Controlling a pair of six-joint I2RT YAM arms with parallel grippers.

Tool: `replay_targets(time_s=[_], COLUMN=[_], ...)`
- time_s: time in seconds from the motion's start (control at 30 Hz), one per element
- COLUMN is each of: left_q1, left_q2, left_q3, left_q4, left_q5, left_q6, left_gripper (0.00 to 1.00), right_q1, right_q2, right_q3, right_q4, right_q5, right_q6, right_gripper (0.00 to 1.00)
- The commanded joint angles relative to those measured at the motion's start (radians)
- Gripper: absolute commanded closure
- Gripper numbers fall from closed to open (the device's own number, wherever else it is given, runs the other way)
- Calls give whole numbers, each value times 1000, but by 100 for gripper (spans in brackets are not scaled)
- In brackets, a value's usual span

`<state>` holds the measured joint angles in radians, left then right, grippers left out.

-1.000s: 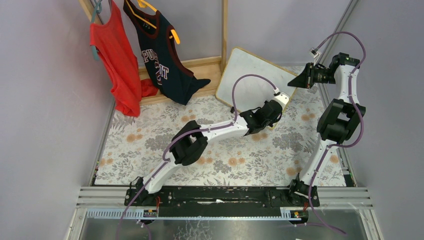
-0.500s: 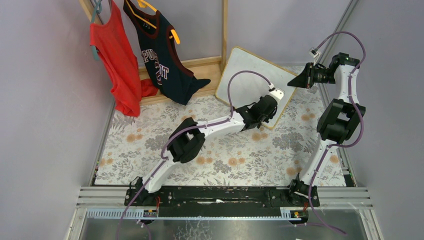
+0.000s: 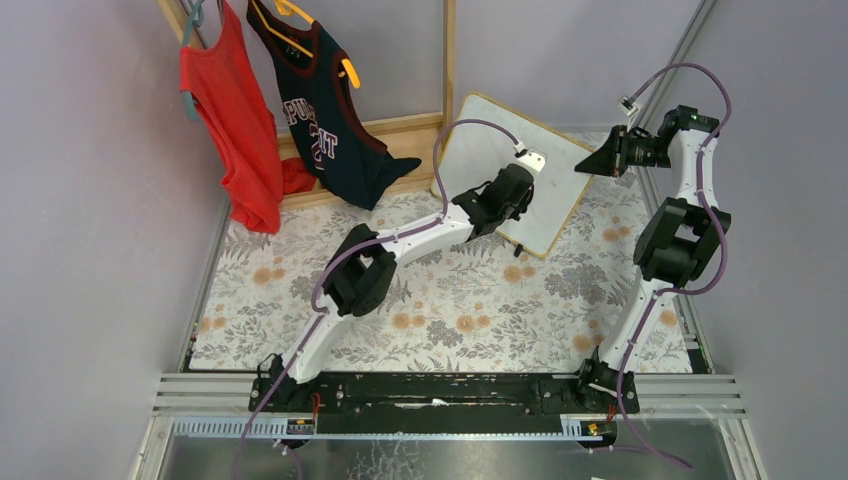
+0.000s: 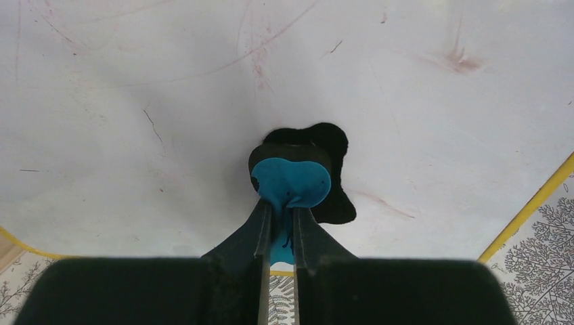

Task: Erase the whiteboard

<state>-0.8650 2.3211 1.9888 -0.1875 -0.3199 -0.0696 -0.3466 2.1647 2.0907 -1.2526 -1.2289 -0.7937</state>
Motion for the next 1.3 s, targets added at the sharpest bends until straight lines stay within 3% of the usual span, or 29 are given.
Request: replay_targets(time_s=[0.0,0.37,0.73,1.27], left_q1=[28,-71,-87,-43], left_q2=[0,38,39,-145], left_q3=[33,83,99,-87], left_q4=[20,11,-5,-68], left_q5=[-61,-51,-60,-47], left_q6=[15,1,8,-13], left_gripper=[100,100,100,100], right_q1=[24,24,24,24], right_q2=[15,15,15,14], right_q3=[-12,-11,-12,-9], right_q4=[-42,-42,-41,-39], right_q5=[103,105,105,108], right_q6=[-84,-82,-81,-73], right_gripper=[100,100,100,100])
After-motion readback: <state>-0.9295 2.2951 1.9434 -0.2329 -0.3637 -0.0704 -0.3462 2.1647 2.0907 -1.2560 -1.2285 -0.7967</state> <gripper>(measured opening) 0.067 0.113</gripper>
